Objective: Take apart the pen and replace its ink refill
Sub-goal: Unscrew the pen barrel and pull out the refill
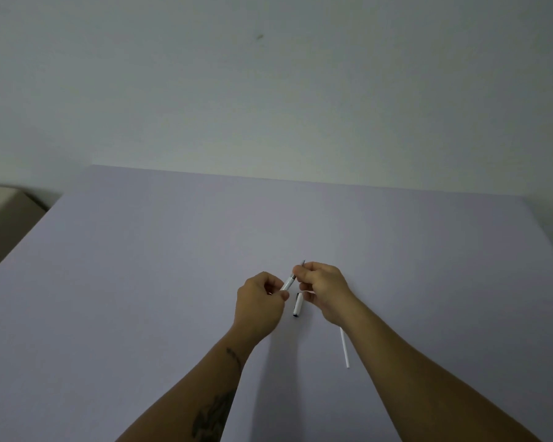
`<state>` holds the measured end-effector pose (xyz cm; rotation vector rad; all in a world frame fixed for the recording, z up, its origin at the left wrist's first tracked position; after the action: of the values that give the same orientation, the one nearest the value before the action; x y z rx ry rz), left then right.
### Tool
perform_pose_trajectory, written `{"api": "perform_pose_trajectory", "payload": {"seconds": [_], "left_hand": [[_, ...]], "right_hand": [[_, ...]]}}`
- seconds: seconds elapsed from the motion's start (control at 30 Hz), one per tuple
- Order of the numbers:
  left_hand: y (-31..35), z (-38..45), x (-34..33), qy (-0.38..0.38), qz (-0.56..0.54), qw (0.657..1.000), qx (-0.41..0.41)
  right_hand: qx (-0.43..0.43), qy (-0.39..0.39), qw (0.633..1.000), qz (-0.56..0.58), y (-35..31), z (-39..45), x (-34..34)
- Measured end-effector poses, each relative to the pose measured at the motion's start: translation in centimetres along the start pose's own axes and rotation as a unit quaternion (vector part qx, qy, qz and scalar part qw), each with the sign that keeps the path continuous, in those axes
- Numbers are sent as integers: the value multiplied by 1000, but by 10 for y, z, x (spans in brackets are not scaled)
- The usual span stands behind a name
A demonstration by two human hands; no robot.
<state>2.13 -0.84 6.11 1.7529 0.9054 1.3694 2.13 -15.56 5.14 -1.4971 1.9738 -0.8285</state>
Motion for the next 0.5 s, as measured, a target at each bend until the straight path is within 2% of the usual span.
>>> {"api": "perform_pose_trajectory", "payload": {"seconds": [0.33, 0.5], "left_hand": [[1, -3, 5, -29, 24, 999, 3], [0, -6, 8, -25, 9, 999, 26]], "right_hand": [[13, 2, 1000, -7, 7, -3, 3], [26, -16, 998, 48, 11, -5, -2]]}}
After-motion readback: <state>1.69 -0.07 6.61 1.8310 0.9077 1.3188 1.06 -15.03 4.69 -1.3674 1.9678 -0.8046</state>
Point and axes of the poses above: each hand's wrist, its own z-axis towards the middle knuckle, its own x-axis out of the back of the hand, y = z × x, the point moved 1 cm from there along z, towards the middle knuckle, and after that the axes turned 9 degrees about -x, right-handed, at the moved point
